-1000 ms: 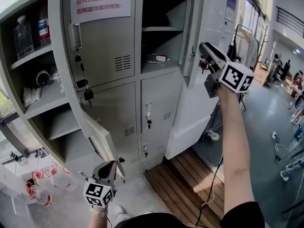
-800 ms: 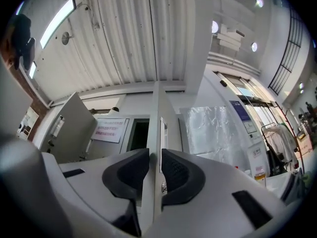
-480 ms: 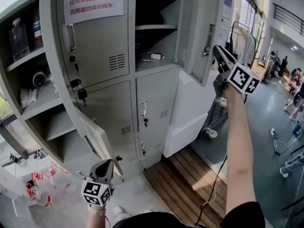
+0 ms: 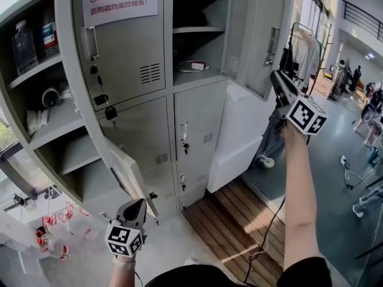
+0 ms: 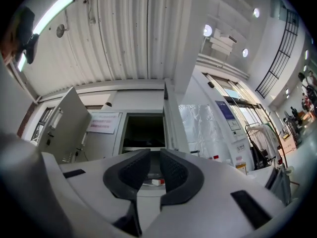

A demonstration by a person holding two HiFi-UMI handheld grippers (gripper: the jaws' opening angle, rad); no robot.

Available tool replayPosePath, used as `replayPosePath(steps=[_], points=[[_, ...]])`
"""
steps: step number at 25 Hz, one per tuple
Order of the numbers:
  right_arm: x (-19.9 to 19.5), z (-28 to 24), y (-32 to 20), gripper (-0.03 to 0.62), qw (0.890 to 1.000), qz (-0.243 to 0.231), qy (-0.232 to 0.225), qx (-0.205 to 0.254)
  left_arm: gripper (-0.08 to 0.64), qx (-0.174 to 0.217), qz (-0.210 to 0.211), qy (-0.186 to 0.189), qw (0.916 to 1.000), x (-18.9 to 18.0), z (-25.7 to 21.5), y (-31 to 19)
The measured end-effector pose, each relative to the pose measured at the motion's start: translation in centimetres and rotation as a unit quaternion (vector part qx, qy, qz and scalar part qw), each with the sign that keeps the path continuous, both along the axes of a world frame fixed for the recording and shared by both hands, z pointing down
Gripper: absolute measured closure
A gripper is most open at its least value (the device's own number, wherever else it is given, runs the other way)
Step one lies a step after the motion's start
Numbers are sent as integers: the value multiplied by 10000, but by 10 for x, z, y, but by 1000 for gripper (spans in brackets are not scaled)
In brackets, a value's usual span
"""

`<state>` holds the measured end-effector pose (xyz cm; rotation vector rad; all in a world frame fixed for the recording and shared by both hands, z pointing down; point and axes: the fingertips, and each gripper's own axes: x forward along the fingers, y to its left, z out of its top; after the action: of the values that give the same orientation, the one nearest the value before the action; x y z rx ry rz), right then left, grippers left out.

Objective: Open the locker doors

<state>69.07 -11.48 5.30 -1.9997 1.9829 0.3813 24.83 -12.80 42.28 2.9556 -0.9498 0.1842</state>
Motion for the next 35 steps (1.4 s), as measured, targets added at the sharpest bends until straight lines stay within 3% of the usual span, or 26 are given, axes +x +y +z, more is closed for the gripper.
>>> replayPosePath(steps=[5, 9, 20, 27, 35], points=[[-83, 49, 10, 512, 9986, -403, 239, -260, 540, -5, 66, 53, 10000, -16, -3, 13], [-152, 108, 16, 511, 9950, -756, 181, -632, 540, 31, 173, 110, 9998, -28, -5, 28], [-324, 254, 45, 512, 9779, -1453, 178, -1490, 540, -120, 133, 196, 9996, -72, 16, 66], [-401, 325, 68, 512, 9626, -1811, 212, -2005, 540, -286, 9, 235, 9993, -103, 32, 80], [-448, 360, 79, 511, 9511, -2086, 264, -2261, 540, -395, -30, 177, 9991, -126, 49, 93]])
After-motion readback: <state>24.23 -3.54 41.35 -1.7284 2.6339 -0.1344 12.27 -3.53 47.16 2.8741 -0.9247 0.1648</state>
